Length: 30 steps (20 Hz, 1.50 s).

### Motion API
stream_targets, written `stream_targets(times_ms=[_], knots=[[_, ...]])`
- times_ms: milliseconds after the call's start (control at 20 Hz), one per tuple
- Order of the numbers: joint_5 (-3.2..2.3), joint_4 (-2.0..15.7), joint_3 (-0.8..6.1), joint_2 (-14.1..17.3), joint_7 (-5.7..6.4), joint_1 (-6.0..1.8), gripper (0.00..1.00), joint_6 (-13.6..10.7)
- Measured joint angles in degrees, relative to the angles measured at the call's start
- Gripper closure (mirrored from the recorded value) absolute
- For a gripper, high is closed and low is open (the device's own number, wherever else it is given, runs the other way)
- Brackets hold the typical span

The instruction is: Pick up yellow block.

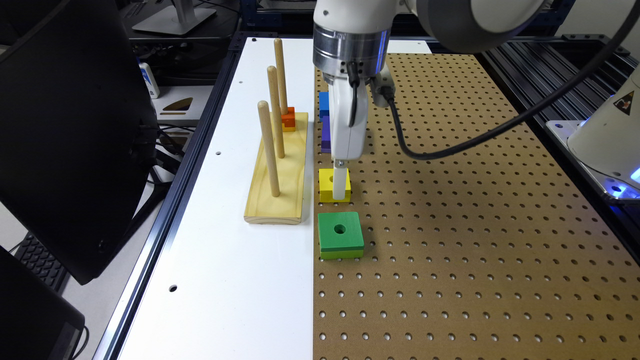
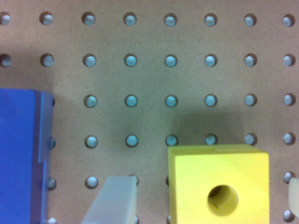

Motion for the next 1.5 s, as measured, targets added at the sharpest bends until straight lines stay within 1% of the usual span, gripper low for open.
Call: stream_targets(times_ms=[350, 550, 750, 1100, 1500], knots=[[-0.01, 0.25, 0.0, 0.62, 0.0, 0.0, 0.0, 0.12], [-0.16, 0.35, -0.03, 3.35, 0.04, 0.0, 0.0, 3.07], [-0.17, 0.46, -0.03, 3.41, 0.04, 0.05, 0.0, 3.16], [-0.17, 1.06, -0.03, 3.8, 0.05, 0.44, 0.0, 3.17], [-0.17, 1.51, -0.09, 4.06, 0.05, 0.47, 0.0, 3.17]])
